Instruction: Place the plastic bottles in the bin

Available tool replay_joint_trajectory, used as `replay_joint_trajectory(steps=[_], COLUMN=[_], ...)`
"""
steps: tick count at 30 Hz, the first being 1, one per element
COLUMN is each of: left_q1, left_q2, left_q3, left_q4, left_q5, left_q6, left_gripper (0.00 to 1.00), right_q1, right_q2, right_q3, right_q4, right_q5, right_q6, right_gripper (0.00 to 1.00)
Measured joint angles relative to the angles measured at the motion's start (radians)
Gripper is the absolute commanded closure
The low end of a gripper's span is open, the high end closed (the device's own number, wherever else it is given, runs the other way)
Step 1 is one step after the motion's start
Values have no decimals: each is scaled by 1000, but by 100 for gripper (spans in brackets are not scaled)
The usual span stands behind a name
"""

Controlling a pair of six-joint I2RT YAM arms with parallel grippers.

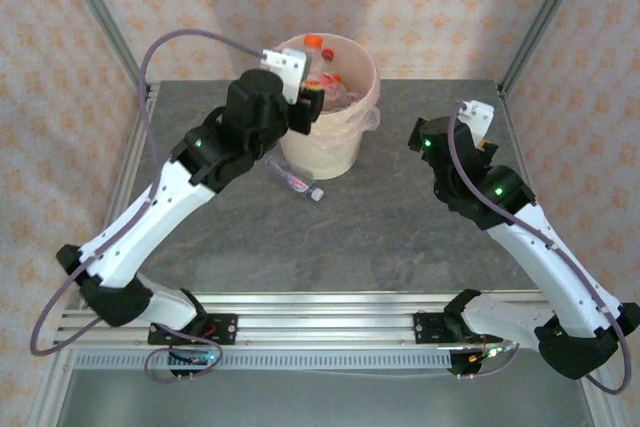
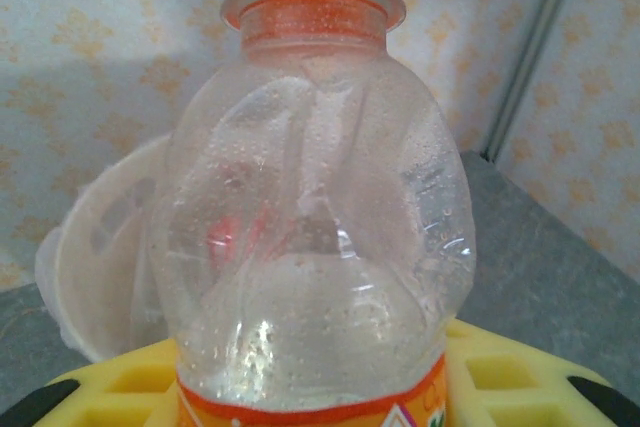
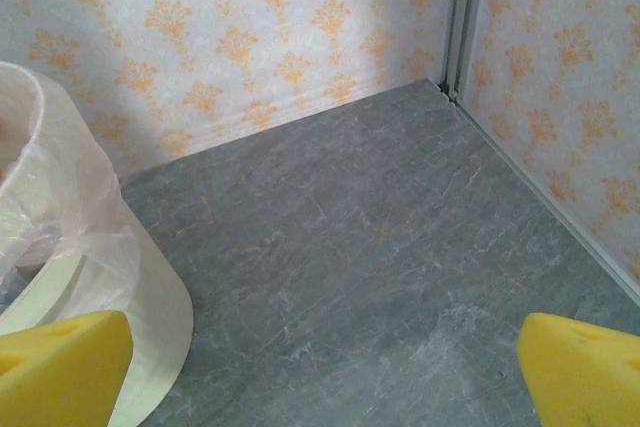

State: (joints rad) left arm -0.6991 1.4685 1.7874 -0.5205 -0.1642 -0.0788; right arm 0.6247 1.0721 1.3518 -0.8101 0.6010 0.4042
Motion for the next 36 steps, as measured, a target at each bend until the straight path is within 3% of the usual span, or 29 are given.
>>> replay_joint_trajectory(steps=[10, 22, 28, 36], left_q1=[136, 232, 255, 257], left_q2=[312, 575, 666, 692], left_q3=[316, 622, 718, 719], left_q4=[-48, -135, -190, -238], left_q5=[31, 87, 116, 141], left_q6=[-5, 3, 29, 74], left_gripper=[65, 64, 58, 49], right_q1=[0, 0, 0, 0], right_q2=[0, 21, 21, 21], right_q3=[-42, -72, -82, -90], right_q4=[0, -5, -11, -13], right_q5=[-41, -74, -86, -97], right_q6=[19, 45, 60, 72], right_gripper=[1, 1, 1, 1])
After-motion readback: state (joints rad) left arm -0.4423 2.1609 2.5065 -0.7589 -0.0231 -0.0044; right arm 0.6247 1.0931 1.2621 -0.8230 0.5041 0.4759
